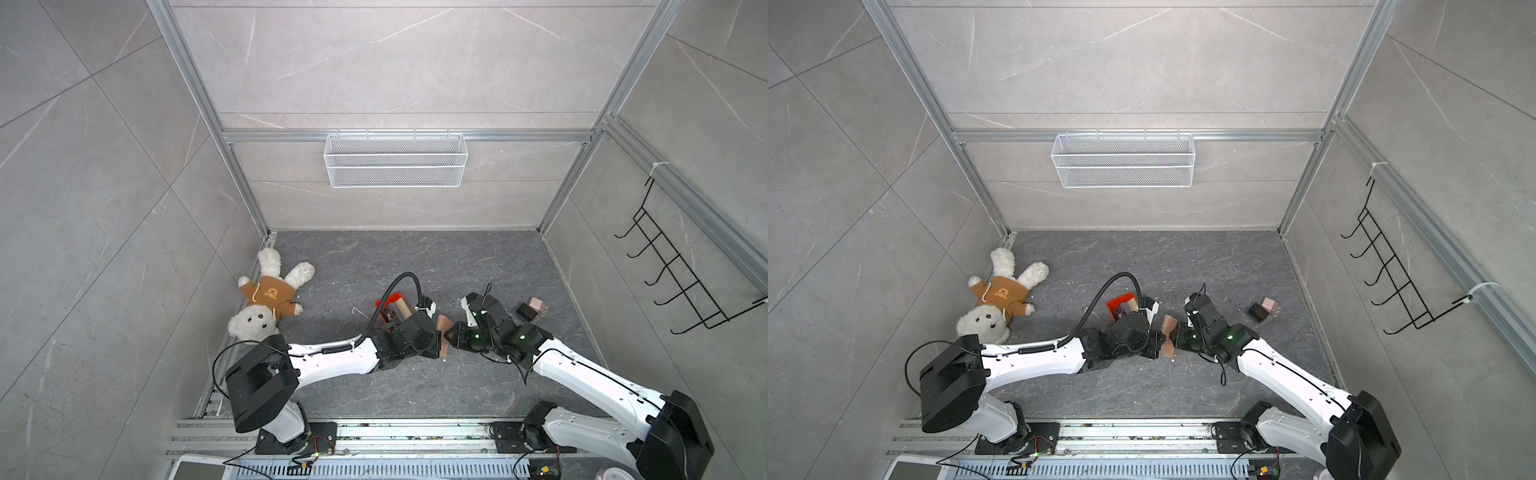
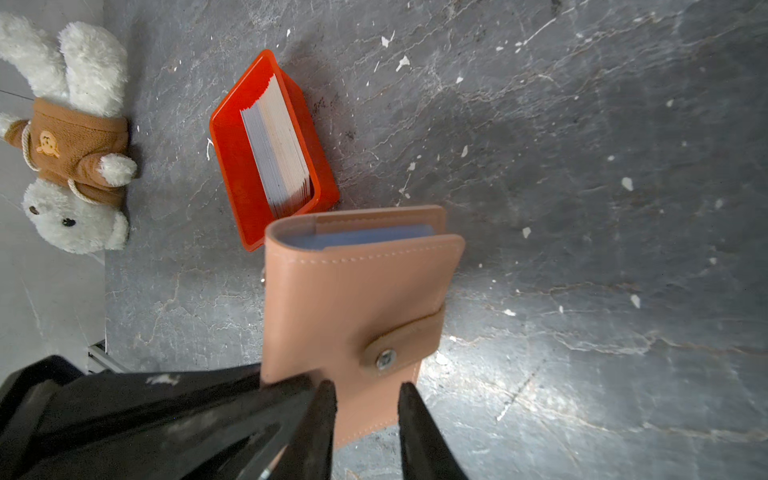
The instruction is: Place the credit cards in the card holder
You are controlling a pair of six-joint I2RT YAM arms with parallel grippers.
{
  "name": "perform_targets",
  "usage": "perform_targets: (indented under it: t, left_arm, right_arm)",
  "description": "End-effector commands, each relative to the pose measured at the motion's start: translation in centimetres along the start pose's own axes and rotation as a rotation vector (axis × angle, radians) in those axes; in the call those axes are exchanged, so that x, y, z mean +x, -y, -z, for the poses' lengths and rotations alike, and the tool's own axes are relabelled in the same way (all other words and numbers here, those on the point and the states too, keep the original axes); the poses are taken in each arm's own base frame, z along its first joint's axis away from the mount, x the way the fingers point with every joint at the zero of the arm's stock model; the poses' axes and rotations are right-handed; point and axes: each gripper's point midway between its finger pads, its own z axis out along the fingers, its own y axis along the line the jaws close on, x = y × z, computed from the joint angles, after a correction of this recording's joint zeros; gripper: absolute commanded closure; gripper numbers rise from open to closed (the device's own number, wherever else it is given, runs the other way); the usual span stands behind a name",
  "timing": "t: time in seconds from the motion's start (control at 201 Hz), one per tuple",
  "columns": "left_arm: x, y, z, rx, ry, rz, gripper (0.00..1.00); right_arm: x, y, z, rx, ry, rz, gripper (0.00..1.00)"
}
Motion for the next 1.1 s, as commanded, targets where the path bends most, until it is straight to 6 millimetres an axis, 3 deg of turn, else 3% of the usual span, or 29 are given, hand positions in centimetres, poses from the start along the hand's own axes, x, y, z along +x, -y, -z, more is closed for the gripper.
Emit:
perform_targets:
  t: [0.0,0.259,0.567,1.1]
  left_arm:
    - [-1.4,1.5,1.4,0.058,0.057,0.020,0.95]
    - [-1.2,1.9,1.3,0.089,0.054,0.033,0.95]
    - [-1.3,1.8,1.3,0.077,0.054,0.030,0.95]
    - [-1.2,1.9,1.0,0.079,0.044,0.030,0.95]
  right_arm:
    - [0.4,0.1,-0.9,0.004,-0.015,-0.010,0.70]
    - [0.5,-0.1,-1.8,0.035,-0.028,0.008,0.71]
    - [0.7,2.7,-1.4,0.215,-0.027,0.021,0.78]
    - [1.1,1.2,-2.3,0.188,-0.032,0.063,0.85]
